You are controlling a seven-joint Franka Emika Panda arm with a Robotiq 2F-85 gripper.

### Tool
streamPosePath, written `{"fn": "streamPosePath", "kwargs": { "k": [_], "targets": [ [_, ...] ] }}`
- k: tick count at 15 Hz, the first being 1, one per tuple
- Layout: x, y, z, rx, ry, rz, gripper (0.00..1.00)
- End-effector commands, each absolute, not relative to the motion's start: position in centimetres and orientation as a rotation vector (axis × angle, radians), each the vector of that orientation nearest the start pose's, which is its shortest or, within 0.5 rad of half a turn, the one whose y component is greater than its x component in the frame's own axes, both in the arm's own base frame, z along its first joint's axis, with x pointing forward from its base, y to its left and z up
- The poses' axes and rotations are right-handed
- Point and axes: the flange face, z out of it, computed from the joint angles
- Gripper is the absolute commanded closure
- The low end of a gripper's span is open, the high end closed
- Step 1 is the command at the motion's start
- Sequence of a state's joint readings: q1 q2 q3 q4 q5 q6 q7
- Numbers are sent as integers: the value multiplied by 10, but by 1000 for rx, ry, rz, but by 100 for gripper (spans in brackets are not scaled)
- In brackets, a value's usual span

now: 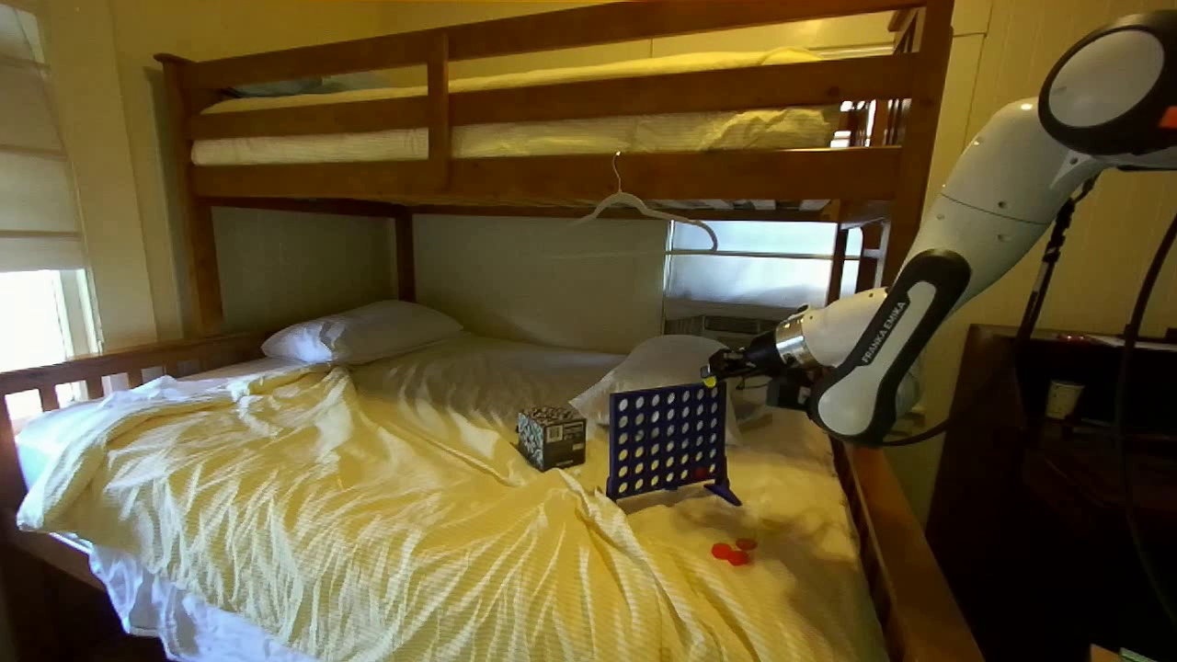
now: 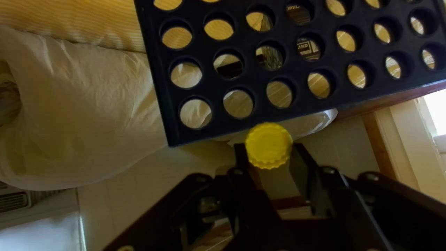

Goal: Put one yellow circle into the blue platform

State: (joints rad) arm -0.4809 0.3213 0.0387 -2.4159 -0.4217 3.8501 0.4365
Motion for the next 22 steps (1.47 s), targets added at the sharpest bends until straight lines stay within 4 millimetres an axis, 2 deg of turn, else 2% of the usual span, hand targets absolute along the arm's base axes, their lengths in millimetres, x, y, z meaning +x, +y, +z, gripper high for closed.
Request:
{"fn": "streamPosePath", "kwargs": {
  "k": [1,12,22],
  "targets": [
    [505,-180,317,-2557,554,-1643,90],
    [511,-183,320,-2559,596,-1717,90],
    [521,-185,313,-2588,579,-1725,90]
  ]
}}
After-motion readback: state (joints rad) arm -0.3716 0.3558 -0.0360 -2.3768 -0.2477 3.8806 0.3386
